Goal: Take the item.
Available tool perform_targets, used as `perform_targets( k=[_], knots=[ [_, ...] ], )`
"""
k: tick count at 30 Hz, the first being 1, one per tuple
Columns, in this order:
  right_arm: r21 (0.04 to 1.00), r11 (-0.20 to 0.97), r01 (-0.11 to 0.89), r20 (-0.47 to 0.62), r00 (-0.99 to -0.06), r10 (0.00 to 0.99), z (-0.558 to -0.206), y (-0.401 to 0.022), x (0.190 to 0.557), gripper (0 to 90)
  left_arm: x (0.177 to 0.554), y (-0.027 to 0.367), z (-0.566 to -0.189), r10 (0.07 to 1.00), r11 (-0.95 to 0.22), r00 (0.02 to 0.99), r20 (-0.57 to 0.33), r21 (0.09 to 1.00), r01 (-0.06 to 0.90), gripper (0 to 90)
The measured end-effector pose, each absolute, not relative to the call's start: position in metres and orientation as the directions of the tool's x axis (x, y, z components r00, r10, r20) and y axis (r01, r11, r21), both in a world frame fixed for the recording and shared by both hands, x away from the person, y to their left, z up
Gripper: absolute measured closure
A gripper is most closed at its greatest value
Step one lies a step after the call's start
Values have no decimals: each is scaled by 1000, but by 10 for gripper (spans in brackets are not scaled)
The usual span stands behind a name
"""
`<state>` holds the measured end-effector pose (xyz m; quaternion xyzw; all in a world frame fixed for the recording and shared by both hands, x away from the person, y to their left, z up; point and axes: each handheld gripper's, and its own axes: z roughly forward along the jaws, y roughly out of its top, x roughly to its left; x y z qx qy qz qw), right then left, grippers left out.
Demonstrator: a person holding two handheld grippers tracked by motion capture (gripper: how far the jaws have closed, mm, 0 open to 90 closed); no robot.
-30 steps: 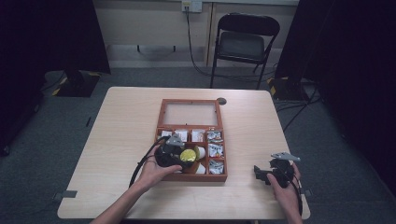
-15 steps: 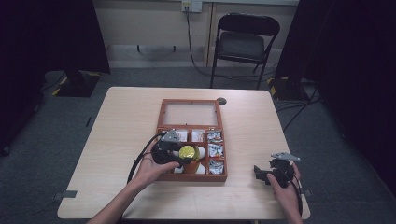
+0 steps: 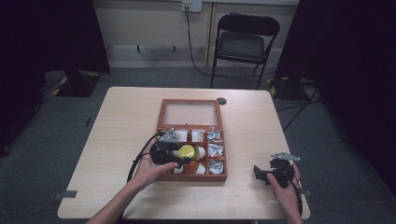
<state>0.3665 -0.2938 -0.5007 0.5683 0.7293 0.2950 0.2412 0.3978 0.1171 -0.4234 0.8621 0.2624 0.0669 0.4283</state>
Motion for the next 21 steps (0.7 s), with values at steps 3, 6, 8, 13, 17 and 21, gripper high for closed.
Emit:
perform_targets(
  k=[3, 6, 8, 13, 17, 21],
  knots=[
    [705, 181, 686, -17, -239, 971, -501, -294, 367, 0, 398, 123, -420, 521, -482, 847, -111, 780, 399, 381],
    [705, 181, 686, -17, -238, 971, -501, -294, 367, 0, 398, 125, -419, 521, -479, 846, -112, 782, 399, 381],
    [704, 180, 687, -17, -238, 971, -501, -294, 367, 0, 398, 129, -416, 523, -474, 846, -108, 788, 394, 381],
    [705, 180, 687, -16, -238, 971, -501, -294, 367, 0, 399, 139, -410, 536, -452, 837, -111, 800, 395, 381],
    [705, 181, 686, -17, -239, 971, -501, -294, 367, 0, 399, 143, -407, 536, -452, 837, -108, 801, 393, 381],
    [704, 180, 686, -17, -238, 971, -501, -294, 367, 0, 400, 148, -403, 544, -450, 833, -104, 801, 394, 381]
  ],
)
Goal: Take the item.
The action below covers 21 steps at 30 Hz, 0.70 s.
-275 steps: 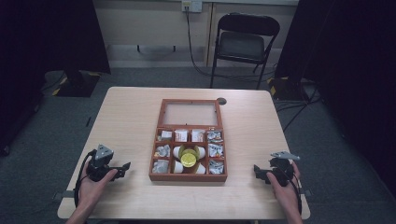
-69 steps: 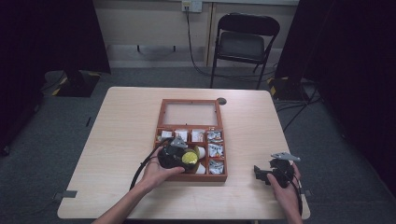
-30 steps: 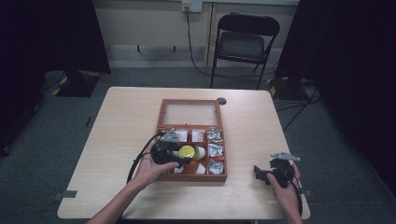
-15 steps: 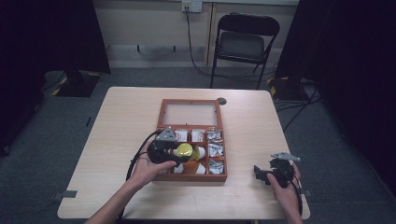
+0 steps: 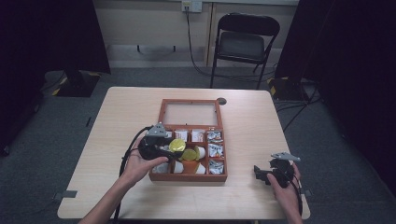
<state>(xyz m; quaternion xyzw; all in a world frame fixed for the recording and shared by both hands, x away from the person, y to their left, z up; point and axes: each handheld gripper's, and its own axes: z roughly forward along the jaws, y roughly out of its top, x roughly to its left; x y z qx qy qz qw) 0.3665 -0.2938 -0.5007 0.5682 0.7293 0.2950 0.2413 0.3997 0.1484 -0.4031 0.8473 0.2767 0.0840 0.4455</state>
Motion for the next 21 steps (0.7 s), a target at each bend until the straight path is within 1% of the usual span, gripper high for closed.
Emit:
perform_targets(
  k=[21],
  knots=[
    [705, 181, 686, -17, -239, 971, -501, -294, 367, 0, 400, 176, -389, 572, -412, 814, -104, 822, 394, 381]
  ],
)
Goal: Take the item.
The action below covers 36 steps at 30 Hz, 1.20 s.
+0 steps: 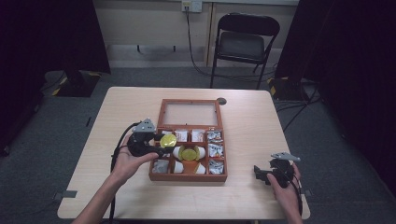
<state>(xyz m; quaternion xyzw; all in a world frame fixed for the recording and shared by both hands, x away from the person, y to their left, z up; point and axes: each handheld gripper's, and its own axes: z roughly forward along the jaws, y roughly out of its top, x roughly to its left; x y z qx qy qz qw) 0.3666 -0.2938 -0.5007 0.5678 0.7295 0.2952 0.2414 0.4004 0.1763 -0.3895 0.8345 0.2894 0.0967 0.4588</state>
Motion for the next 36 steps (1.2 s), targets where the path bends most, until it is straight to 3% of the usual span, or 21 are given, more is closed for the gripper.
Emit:
perform_targets(
  k=[36],
  knots=[
    [705, 181, 686, -17, -239, 971, -501, -294, 367, 0, 418, 237, -393, 676, -349, 728, -111, 823, 449, 381]
  ],
)
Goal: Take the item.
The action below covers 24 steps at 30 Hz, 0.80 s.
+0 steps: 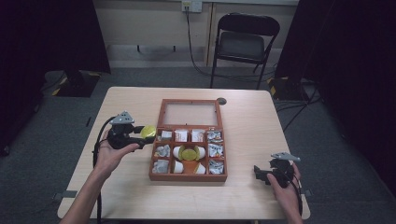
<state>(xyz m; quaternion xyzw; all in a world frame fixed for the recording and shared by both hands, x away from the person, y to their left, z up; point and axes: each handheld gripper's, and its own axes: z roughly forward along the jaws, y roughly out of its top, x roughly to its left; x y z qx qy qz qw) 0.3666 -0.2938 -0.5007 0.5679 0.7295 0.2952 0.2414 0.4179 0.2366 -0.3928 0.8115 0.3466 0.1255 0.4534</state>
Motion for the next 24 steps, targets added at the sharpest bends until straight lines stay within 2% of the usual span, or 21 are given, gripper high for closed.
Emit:
perform_targets(
  k=[24],
  knots=[
    [705, 181, 686, -17, -239, 971, -501, -294, 367, 0, 437, 269, -433, 768, -346, 630, -113, 755, 557, 381]
  ],
)
